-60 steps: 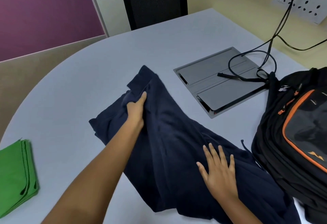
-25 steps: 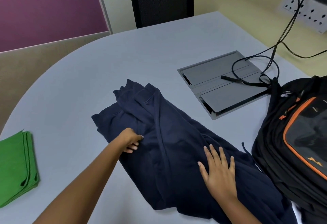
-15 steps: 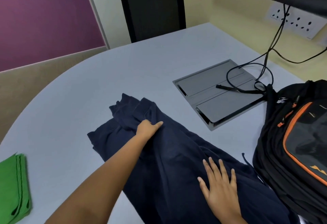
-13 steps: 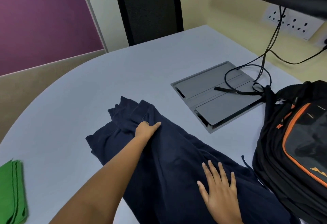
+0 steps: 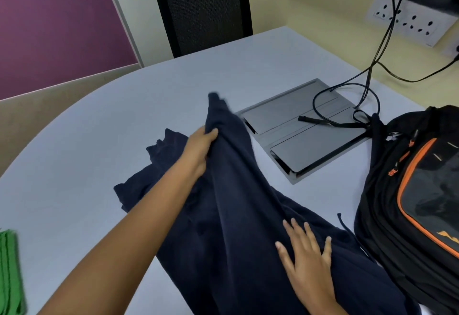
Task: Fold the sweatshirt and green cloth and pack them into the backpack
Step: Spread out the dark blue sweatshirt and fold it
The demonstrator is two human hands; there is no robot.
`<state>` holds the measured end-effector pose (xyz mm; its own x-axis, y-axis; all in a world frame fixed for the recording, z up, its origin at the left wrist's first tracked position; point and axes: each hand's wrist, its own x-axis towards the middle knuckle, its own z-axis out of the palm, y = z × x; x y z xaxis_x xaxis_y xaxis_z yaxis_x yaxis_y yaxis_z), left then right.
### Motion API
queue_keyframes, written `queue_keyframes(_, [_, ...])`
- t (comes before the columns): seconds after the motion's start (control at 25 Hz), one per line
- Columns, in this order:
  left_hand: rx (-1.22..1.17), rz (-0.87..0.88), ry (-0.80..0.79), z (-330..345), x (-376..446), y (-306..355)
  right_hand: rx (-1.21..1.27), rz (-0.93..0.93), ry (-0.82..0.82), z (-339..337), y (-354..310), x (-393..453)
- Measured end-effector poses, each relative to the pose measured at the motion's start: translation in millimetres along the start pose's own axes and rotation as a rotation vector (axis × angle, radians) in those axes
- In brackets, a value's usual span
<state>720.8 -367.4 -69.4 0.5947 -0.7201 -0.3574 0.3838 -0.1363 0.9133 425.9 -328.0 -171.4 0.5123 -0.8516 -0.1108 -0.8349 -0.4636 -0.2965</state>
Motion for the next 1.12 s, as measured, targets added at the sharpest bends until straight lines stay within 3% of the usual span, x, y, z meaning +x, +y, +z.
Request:
queue_keyframes(0.08, [-0.232, 0.023, -0.049, -20.9, 1.6, 6.3, 0.110, -0.001, 0.058, -16.0, -11.7, 5.0])
queue_keyframes(0.16, [-0.325, -0.028, 0.069, -47.0, 11.7, -2.6, 0.143, -0.042, 0.084, -25.9, -25.1, 11.4])
queue_keyframes(0.28, [-0.120, -0.209, 0.291, -85.6, 15.8, -41.9, 0.006, -0.122, -0.018, -16.1, -34.2, 17.6])
queue_keyframes(0.36, [-0.033, -0.245, 0.276, -104.9, 15.1, -62.2, -0.102, -0.142, -0.088, -2.3, -31.5, 14.9])
queue_keyframes(0.48, [0.113, -0.221, 0.273, -110.1, 18.3, -57.2, -0.129, -0.231, -0.052, 0.4, -42.9, 7.6])
queue_keyframes(0.64, [0.392, -0.054, 0.642, -107.1, 26.5, -50.2, -0.187, -0.391, -0.187, 14.0, -52.6, -1.8])
queue_keyframes(0.76, [0.674, 0.030, 0.772, -84.6, 7.6, -56.5, -0.245, -0.350, -0.315, 27.9, -49.8, 3.7])
queue_keyframes(0.84, [0.894, 0.238, 0.665, -53.7, -22.2, -72.6, -0.243, -0.355, -0.324, 23.4, -51.2, 9.9])
queue_keyframes(0.92, [0.931, 0.404, 0.398, -19.7, -66.5, -99.6, -0.179, -0.440, -0.307, 16.2, -47.5, 14.0])
queue_keyframes(1.04, [0.972, 0.413, 0.042, 0.6, -142.4, -156.3, -0.003, -0.442, -0.370, -7.9, -28.3, 3.4])
queue_keyframes(1.12, [1.162, 0.510, -0.101, 0.0, -188.8, -187.6, -0.097, -0.373, -0.240, -26.5, -8.7, -10.3])
